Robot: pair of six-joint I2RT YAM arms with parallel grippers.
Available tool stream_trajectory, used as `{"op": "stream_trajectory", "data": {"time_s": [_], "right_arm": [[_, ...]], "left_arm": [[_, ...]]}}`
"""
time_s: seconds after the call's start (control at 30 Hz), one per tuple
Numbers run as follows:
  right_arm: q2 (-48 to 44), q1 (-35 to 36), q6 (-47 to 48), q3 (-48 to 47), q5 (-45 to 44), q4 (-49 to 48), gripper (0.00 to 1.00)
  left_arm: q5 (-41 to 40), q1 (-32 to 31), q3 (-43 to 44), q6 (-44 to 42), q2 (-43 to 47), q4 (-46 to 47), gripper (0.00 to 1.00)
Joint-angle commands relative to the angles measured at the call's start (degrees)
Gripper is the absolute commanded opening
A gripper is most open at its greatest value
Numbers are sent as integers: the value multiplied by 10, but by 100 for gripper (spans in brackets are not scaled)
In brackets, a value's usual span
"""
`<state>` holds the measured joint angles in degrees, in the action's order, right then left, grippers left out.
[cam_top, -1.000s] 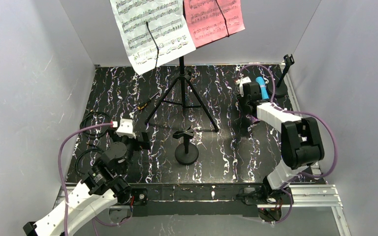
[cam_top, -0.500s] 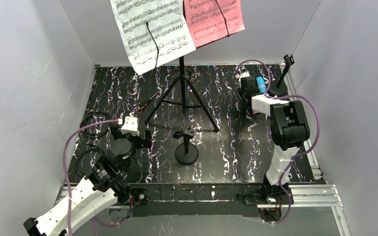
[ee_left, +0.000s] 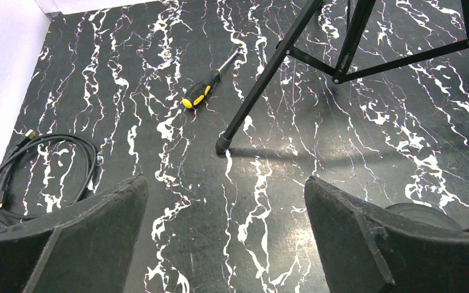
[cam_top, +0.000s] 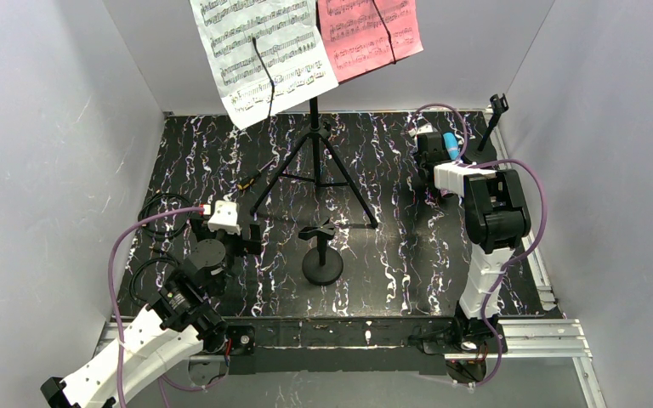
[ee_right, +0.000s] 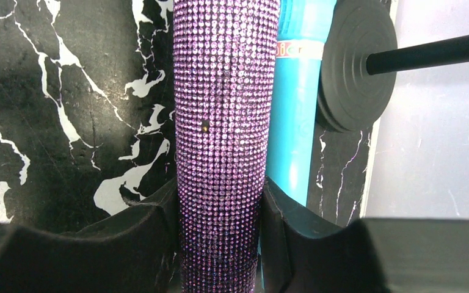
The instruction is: Pack up the instrument practice props
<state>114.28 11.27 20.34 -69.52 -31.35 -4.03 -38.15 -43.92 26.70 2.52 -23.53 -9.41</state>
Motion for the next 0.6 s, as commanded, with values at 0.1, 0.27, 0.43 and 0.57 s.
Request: {"op": "stream_trajectory", "data": {"time_s": [0.1, 0.27, 0.43, 0.57], "right_arm": [[-2, -2, 14, -34, -22, -45, 44], [-1, -2, 16, -40, -16, -36, 49], [5, -2, 19, -41, -17, -33, 49], [13, -3, 23, -44, -16, -29, 50]], "left_arm": [[-9, 4, 6, -3, 2, 8, 98], [-9, 3, 6, -2, 2, 8, 98], [-9, 4, 7, -2, 3, 8, 98], [-8, 3, 7, -2, 3, 8, 98]]}}
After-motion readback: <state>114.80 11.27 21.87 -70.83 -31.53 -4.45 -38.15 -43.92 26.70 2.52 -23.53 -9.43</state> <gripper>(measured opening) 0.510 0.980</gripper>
